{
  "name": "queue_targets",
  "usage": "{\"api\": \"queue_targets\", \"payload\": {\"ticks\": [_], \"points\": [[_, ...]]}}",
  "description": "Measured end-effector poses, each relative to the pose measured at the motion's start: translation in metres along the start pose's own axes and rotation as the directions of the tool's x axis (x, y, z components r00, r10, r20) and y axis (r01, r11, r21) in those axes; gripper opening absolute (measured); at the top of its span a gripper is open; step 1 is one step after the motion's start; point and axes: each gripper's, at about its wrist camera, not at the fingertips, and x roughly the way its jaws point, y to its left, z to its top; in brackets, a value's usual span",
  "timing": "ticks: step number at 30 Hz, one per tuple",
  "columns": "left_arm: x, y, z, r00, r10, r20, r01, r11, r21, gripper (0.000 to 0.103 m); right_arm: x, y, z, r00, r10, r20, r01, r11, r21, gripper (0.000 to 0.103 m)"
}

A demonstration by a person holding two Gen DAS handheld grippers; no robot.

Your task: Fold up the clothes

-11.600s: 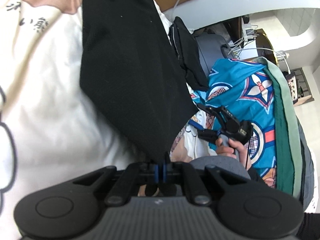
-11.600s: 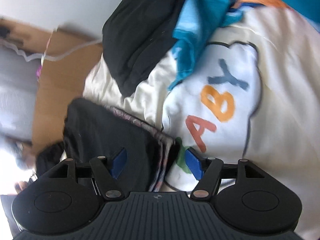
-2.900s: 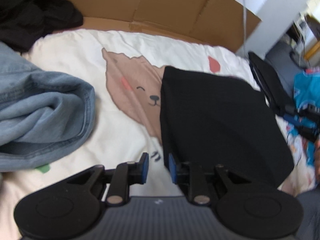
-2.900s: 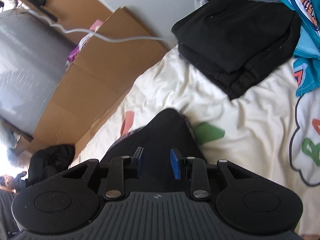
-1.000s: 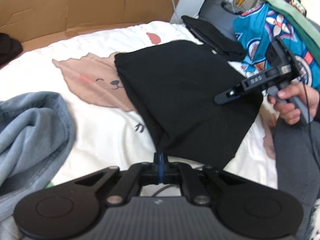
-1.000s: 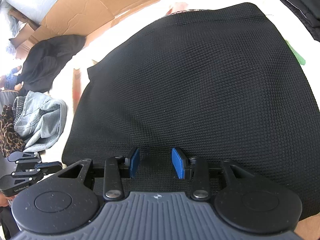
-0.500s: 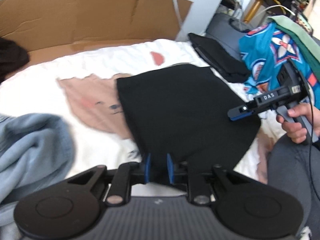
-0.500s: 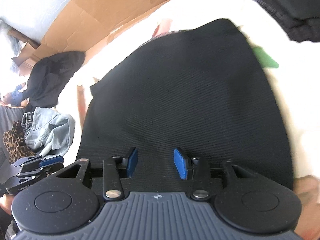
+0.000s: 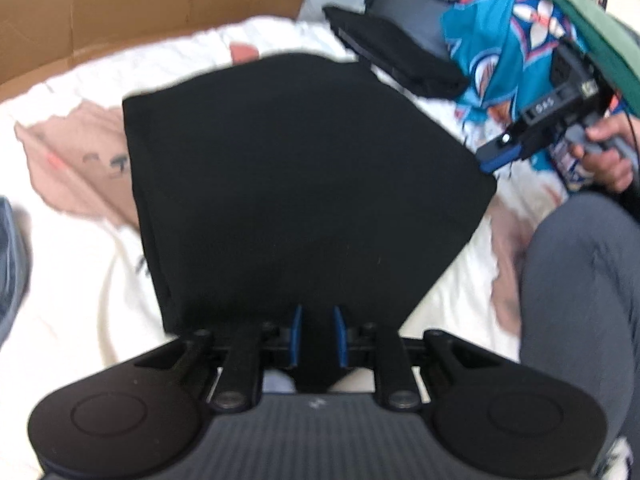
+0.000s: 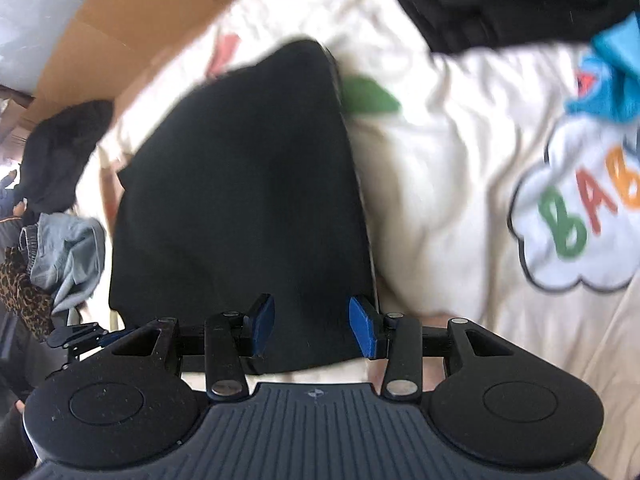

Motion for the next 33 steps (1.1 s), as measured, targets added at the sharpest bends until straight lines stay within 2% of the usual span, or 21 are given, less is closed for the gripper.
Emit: {"api": "queue_targets", "payload": {"ticks": [3, 8, 14, 16, 21, 25, 29, 30, 31, 32, 33], "points": [[-0.001, 0.005, -0.008, 0.999, 0.023, -0.024, -0.023, 1.0, -0.011, 0.017, 0.01, -0.008, -0.005, 0.999, -0.027, -0.038, 0.028, 0.999, 0.021, 0.048], [-0.015, 0.013, -0.012, 0.999, 0.04, -0.025, -0.042, 0.998, -0.054, 0.015, 0.005, -0.015, -0.013, 0.998, -0.059, -0.03, 0.06, 0.997, 0.049, 0.048], [-0.027, 0.021, -0.02, 1.0, -0.007, 0.007, 0.008, 0.989, -0.148, 0.032, -0.001, -0.031, -0.018, 0.998, -0.042, -0.049, 0.046, 0.996, 0.076, 0.049], [-0.024, 0.019, -0.025, 1.0, -0.017, -0.004, 0.016, 0.986, -0.166, 0.042, 0.003, -0.034, -0.018, 0.997, -0.021, -0.068, 0.027, 0.996, 0.086, 0.049], [-0.009, 0.01, -0.032, 0.999, -0.044, -0.016, 0.04, 0.977, -0.207, 0.045, 0.017, -0.033, -0.015, 0.995, -0.007, -0.101, 0.017, 0.995, 0.097, 0.049], [-0.003, 0.01, -0.031, 0.998, -0.059, 0.003, 0.058, 0.972, -0.229, 0.046, 0.021, -0.04, -0.013, 0.995, 0.012, -0.099, 0.002, 0.99, 0.139, 0.049], [-0.003, 0.021, -0.033, 0.995, -0.087, 0.039, 0.094, 0.949, -0.301, 0.045, 0.026, -0.049, -0.015, 0.993, 0.046, -0.109, -0.025, 0.982, 0.187, 0.048], [-0.003, 0.023, -0.035, 0.995, -0.091, 0.048, 0.101, 0.945, -0.312, 0.042, 0.027, -0.05, -0.016, 0.993, 0.054, -0.107, -0.032, 0.98, 0.196, 0.046], [-0.003, 0.023, -0.037, 0.995, -0.089, 0.053, 0.101, 0.945, -0.312, 0.032, 0.027, -0.053, -0.017, 0.993, 0.069, -0.1, -0.047, 0.977, 0.209, 0.033], [-0.002, 0.023, -0.039, 0.995, -0.087, 0.055, 0.099, 0.946, -0.309, 0.027, 0.028, -0.055, -0.017, 0.992, 0.077, -0.097, -0.054, 0.974, 0.22, 0.029], [-0.002, 0.023, -0.04, 0.995, -0.087, 0.056, 0.1, 0.946, -0.307, 0.02, 0.028, -0.057, -0.018, 0.992, 0.083, -0.091, -0.06, 0.971, 0.23, 0.017]]}}
